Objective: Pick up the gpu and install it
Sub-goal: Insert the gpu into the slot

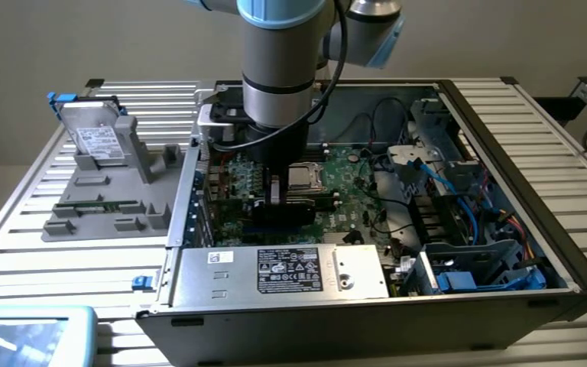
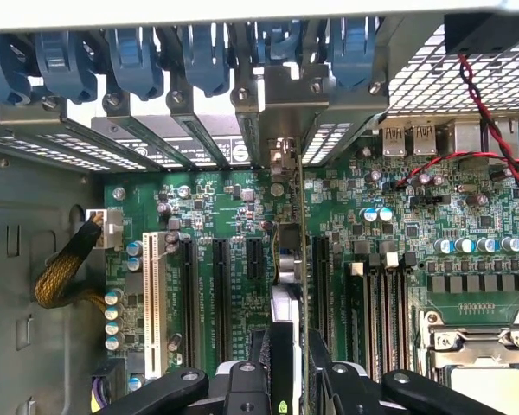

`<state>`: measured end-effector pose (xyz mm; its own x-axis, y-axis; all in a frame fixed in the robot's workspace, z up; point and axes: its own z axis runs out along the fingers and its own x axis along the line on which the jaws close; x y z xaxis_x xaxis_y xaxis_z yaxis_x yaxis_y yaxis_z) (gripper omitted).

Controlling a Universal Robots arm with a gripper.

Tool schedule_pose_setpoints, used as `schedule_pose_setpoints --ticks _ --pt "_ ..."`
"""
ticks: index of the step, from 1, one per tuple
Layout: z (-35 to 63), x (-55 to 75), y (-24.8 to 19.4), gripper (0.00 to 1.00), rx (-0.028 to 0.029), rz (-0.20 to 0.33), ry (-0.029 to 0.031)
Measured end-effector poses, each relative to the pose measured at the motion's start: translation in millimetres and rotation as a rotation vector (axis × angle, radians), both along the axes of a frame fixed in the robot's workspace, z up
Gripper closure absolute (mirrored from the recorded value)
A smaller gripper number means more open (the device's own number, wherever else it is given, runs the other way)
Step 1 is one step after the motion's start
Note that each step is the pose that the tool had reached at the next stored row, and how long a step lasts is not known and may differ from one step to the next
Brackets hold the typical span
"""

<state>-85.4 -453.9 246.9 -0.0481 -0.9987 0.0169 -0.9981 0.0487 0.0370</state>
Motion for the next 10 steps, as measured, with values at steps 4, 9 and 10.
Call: schedule_pose_setpoints --ticks 4,9,10 --pt "0.0 -0.1 0.0 0.72 -0.0002 0.002 0.0001" --pt "-0.1 -0.1 -0.3 0.72 -0.0014 0.016 -0.0001" --pt "-0.1 -0.2 -0.4 0.72 -0.0014 0.02 0.0"
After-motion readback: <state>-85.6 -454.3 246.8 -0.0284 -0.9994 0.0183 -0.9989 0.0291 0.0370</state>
